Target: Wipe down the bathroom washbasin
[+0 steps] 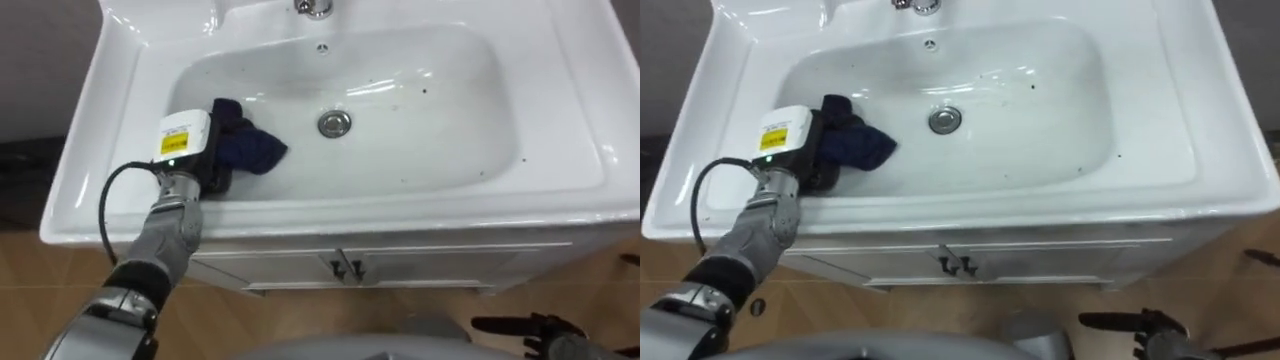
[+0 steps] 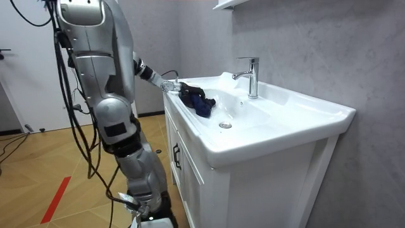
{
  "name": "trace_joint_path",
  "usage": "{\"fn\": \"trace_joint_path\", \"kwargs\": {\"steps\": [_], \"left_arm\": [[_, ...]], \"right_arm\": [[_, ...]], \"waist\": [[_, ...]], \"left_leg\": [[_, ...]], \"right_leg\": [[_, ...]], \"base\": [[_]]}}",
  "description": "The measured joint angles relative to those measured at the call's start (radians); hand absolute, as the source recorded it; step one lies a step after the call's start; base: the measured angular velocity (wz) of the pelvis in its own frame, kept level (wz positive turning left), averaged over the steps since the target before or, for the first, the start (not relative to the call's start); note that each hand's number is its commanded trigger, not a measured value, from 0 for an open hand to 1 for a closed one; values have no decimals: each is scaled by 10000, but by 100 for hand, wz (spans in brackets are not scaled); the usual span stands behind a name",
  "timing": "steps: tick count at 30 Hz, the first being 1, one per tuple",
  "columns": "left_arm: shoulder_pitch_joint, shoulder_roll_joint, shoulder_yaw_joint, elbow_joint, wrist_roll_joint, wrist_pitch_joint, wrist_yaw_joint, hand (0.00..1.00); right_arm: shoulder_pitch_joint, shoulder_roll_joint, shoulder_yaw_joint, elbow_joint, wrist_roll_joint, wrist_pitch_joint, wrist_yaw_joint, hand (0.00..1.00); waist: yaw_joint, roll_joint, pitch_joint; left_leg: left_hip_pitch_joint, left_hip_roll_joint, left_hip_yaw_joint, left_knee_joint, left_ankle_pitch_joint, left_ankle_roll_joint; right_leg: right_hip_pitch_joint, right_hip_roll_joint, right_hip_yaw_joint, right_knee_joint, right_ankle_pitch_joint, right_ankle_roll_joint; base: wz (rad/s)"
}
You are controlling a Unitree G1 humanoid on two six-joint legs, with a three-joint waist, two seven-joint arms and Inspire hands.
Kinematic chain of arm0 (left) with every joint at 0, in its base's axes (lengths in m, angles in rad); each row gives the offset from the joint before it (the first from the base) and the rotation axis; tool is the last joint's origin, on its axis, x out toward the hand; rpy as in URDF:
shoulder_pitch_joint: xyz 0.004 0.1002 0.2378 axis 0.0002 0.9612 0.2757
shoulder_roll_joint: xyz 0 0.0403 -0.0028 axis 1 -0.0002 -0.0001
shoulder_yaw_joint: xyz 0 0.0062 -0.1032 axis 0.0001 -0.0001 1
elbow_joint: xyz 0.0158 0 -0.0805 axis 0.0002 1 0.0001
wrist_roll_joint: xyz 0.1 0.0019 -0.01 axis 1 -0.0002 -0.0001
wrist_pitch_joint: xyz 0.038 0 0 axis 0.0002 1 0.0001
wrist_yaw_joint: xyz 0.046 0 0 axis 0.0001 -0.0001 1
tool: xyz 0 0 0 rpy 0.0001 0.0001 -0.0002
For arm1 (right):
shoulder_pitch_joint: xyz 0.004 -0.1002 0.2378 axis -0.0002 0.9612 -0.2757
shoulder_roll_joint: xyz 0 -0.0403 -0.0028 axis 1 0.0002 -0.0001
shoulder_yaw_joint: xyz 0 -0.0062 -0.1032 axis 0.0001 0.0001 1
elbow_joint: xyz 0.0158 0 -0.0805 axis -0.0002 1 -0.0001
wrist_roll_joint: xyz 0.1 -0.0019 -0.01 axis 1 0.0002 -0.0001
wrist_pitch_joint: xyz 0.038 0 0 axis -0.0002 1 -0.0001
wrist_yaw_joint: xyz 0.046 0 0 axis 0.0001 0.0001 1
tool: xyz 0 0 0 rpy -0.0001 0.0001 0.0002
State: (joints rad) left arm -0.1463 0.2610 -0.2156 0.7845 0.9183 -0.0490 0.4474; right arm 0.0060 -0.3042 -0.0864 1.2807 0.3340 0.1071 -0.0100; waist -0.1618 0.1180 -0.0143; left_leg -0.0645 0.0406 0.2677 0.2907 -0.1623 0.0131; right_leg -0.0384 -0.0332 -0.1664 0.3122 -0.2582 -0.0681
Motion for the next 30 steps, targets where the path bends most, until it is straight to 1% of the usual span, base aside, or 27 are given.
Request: {"fn": "trace_joint_path", "kwargs": {"steps": [1,3,6,8,11,12,13,14,15,16,17,19,21,22,23,24,25,26,27,28,29,30], "left_arm": [[278,30,146,-423,-5,0,12,100],[562,30,151,-677,-2,-1,32,100],[674,31,151,-650,4,-1,-126,100],[722,30,151,-619,55,-1,-231,100],[725,30,152,-738,87,30,-414,100],[737,30,152,-866,105,113,-531,100],[731,30,152,-984,185,185,-665,100],[716,30,152,-995,268,193,-700,100],[679,27,148,-1014,406,199,-797,100],[671,24,138,-1074,575,242,-895,100],[656,22,119,-1095,603,273,-933,100],[449,0,-112,-1072,674,513,-1119,100],[254,-8,-488,-1024,673,761,-1293,100],[168,-12,-744,-1017,669,944,-1440,100],[133,-13,-869,-1036,671,1015,-1544,100],[66,-22,-1103,-1156,675,1176,-1778,100],[60,-35,-1283,-1344,674,1340,-2043,100],[43,-55,-1407,-1413,671,1415,-2160,100],[-46,-108,-1696,-1476,663,1612,-2317,100],[-148,-182,-1953,-1457,646,1726,-2434,100],[-193,-226,-2097,-1458,644,1775,-2473,100],[-287,-326,-2318,-1479,647,1867,-2597,100]], "right_arm": [[132,-3,-65,-132,-2,-46,-88,0],[262,2,-69,-255,-5,-61,-196,0],[348,24,-137,-410,-117,-147,-196,0],[439,25,-141,-410,-350,-266,-194,0],[515,25,-137,-409,-790,-297,-127,0],[531,26,-137,-408,-845,-303,-79,0],[534,34,-138,-388,-941,-306,-49,0],[536,33,-137,-359,-1001,-315,-26,0],[535,33,-130,-279,-1109,-325,-7,0],[529,33,-113,-131,-1230,-330,-4,0],[516,26,-79,-41,-1292,-339,-9,0],[509,28,165,157,-1500,-325,-23,0],[543,61,286,183,-1548,-279,-16,0],[531,98,316,182,-1647,-248,-3,0],[531,122,356,171,-1725,-247,-3,0],[535,173,431,171,-1894,-222,-7,0],[523,236,450,167,-2039,-208,-7,0],[521,265,451,168,-2121,-207,-6,0],[500,290,531,174,-2235,-194,-7,0],[468,282,770,203,-2281,-198,-14,0],[426,284,894,286,-2292,-199,-14,0],[294,297,1053,485,-2298,-174,-9,0]], "waist": [[63,11,-5],[117,37,-17],[144,63,-18],[192,47,-8],[204,9,4],[211,-32,19],[223,-87,57],[213,-124,70],[184,-224,134],[179,-308,145],[175,-338,148],[12,-429,187],[-81,-457,207],[-251,-465,212],[-305,-463,213],[-383,-462,213],[-534,-459,212],[-624,-454,211],[-775,-431,218],[-841,-395,233],[-909,-392,233],[-1056,-380,233]], "left_leg": [[94,0,-75,1,-3,-6],[268,-1,-132,-9,-15,-25],[542,2,-247,-80,-28,-48],[784,2,-262,-286,-10,-90],[954,7,-253,-479,11,-175],[1027,5,-266,-610,43,-230],[1109,3,-277,-742,50,-242],[1131,-1,-304,-775,53,-245],[1239,-12,-331,-834,73,-281],[1302,-6,-332,-851,53,-326],[1306,-2,-332,-837,38,-349],[1270,1,-346,-758,-7,-413],[1258,1,-335,-730,-31,-432],[1235,-2,-322,-708,-45,-434],[1231,-3,-320,-702,-58,-434],[1218,-3,-307,-680,-67,-428],[1198,-9,-300,-677,-69,-426],[1187,-11,-294,-672,-70,-424],[1167,-14,-291,-669,-72,-422],[1164,-19,-289,-676,-73,-421],[1169,-25,-288,-678,-73,-420],[1171,-35,-291,-685,-73,-420]], "right_leg": [[190,19,-43,-133,5,-12],[461,35,-130,-289,1,-39],[801,79,-147,-480,-22,-86],[1000,113,-151,-568,-40,-128],[1109,146,-158,-573,-59,-158],[1116,160,-158,-563,-61,-162],[1136,180,-136,-572,-61,-163],[1161,185,-136,-591,-61,-164],[1277,194,-128,-694,-60,-166],[1331,215,-93,-756,-60,-167],[1343,218,-84,-765,-60,-168],[1371,205,-144,-796,-63,-162],[1378,200,-132,-840,-50,-142],[1383,194,-150,-848,-40,-124],[1380,193,-149,-849,-39,-122],[1368,191,-128,-851,-34,-113],[1362,185,-139,-858,-30,-105],[1355,186,-135,-864,-27,-99],[1354,184,-147,-894,-18,-86],[1361,178,-179,-899,-11,-76],[1369,168,-235,-896,-11,-76],[1395,155,-278,-893,-11,-75]], "base": [[9],[11],[0],[-3],[0],[-3],[0],[0],[0],[0],[0],[4],[0],[0],[0],[0],[0],[4],[4],[4],[10],[9]]}}
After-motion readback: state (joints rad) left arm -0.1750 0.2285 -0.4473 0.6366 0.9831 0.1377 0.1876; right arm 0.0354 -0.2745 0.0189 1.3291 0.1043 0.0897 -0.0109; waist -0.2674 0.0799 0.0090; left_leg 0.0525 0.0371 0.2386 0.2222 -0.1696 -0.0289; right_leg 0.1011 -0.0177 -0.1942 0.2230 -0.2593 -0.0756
